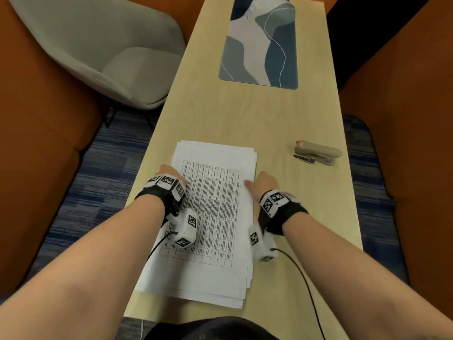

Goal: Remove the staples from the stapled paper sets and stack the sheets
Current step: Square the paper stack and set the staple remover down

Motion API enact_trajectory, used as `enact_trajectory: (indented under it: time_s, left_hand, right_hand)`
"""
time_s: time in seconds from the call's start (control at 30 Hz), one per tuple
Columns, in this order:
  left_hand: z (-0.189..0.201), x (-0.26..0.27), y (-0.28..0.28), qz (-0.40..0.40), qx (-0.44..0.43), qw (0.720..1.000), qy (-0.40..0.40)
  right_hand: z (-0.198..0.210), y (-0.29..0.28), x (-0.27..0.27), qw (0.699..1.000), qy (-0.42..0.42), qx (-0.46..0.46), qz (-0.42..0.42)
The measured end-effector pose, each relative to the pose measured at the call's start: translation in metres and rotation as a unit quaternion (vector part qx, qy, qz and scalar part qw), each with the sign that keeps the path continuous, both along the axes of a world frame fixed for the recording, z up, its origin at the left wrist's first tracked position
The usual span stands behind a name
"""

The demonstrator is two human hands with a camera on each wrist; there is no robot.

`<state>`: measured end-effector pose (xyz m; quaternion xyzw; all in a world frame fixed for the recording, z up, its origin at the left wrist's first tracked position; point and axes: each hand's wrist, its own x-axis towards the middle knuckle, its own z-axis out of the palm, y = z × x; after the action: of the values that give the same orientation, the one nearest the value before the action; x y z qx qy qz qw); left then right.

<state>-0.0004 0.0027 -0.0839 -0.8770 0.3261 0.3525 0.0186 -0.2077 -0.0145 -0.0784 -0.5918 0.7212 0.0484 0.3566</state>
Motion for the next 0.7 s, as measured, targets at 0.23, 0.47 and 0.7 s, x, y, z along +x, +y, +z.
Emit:
enact_trajectory:
  time_s: [0.23,0.47,0.7]
  left_hand:
    - [-0.018,-0.012,-0.018,-0.023,0.034,0.999,-0.005]
    - [-0.032,-0.007,-0.016,-0.027,0.025,0.999,-0.027]
    - [-0.027,-0.011,-0.008,-0.047,0.013,0.998,-0.029]
  right_hand:
    - [0.015,-0.082,-0.087,0.955,0.280,-0.090,0.039]
    - [0.002,-0.080,-0.114,0.946,0.313,-0.044,0.068]
    - [0.002,-0.035,-0.087,0.981,0.183,-0.028,0.057]
